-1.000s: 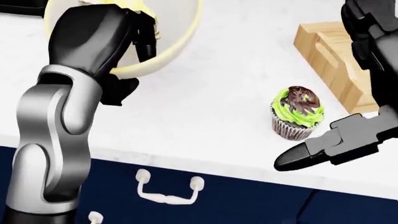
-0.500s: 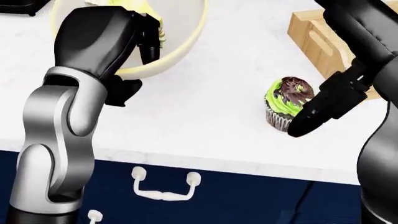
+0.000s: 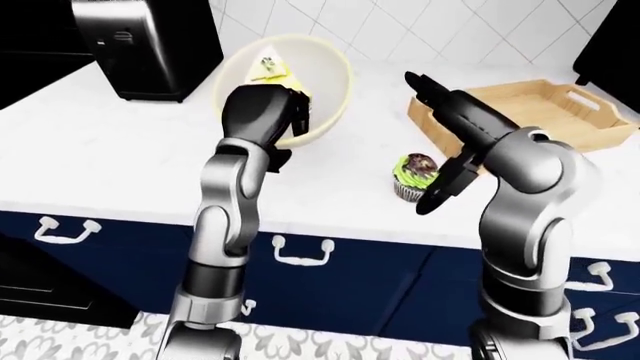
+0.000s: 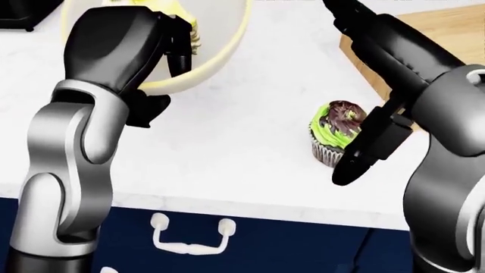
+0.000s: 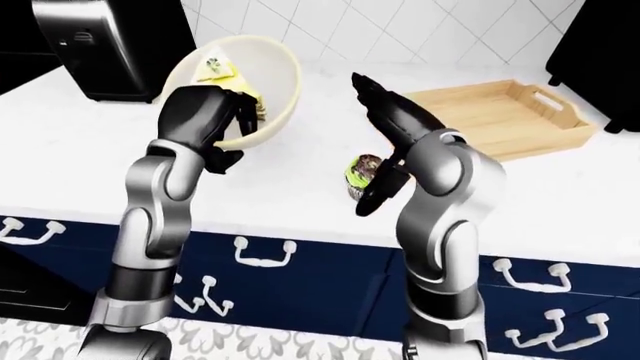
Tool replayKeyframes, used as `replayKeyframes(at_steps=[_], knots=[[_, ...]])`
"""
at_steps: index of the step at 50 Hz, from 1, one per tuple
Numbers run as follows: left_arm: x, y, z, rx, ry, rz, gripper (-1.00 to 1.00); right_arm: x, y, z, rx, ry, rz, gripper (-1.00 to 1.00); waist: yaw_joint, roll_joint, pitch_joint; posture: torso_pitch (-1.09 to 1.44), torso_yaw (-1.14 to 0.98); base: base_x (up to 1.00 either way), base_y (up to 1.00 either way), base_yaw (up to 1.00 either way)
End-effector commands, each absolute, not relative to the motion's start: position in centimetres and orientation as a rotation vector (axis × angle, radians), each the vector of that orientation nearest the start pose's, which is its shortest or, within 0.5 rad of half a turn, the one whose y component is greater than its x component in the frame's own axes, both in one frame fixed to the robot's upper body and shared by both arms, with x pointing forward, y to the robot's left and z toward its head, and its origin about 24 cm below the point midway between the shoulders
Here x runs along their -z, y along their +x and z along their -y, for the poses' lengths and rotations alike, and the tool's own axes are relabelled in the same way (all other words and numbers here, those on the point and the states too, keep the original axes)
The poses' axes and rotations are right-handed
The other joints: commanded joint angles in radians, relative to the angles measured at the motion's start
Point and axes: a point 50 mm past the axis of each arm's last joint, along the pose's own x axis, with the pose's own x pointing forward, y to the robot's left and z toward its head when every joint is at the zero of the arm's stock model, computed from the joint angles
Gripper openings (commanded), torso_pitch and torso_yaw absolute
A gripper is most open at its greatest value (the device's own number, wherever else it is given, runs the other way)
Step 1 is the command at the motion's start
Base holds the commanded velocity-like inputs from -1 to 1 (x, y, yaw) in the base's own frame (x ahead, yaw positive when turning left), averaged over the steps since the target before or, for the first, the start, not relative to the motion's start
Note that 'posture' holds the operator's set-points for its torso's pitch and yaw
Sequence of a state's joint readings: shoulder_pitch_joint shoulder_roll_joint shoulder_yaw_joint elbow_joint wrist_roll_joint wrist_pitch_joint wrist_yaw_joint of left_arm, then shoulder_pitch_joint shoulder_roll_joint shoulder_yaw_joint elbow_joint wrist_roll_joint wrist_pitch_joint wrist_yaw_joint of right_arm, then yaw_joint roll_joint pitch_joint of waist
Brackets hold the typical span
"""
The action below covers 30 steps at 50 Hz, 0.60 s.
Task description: Pick up the bowl with cake and place it on the tray. Pick up the cupcake and place it on the tray.
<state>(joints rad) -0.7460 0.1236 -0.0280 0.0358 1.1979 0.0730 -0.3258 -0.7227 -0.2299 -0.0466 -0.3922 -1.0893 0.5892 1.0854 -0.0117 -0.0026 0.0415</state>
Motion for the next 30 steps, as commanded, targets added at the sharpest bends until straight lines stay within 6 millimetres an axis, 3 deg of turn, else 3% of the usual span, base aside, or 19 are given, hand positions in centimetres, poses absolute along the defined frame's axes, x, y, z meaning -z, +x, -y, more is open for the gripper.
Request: replayKeyframes(at_steps=[1, 30], knots=[[-26.2, 33.3, -10.6, -0.112, 1.331, 0.559, -1.0, -27.3, 29.0, 15.7, -0.152, -1.072, 0.068, 1.0, 0.0, -0.001, -0.031, 0.0, 0.0, 0.0, 0.0, 0.0], [-25.7, 33.4, -10.7, -0.113, 1.335, 0.556, -1.0, -22.6, 31.9, 16.7, -0.169, -1.08, -0.063, 1.0, 0.0, -0.001, -0.041, 0.0, 0.0, 0.0, 0.0, 0.0]])
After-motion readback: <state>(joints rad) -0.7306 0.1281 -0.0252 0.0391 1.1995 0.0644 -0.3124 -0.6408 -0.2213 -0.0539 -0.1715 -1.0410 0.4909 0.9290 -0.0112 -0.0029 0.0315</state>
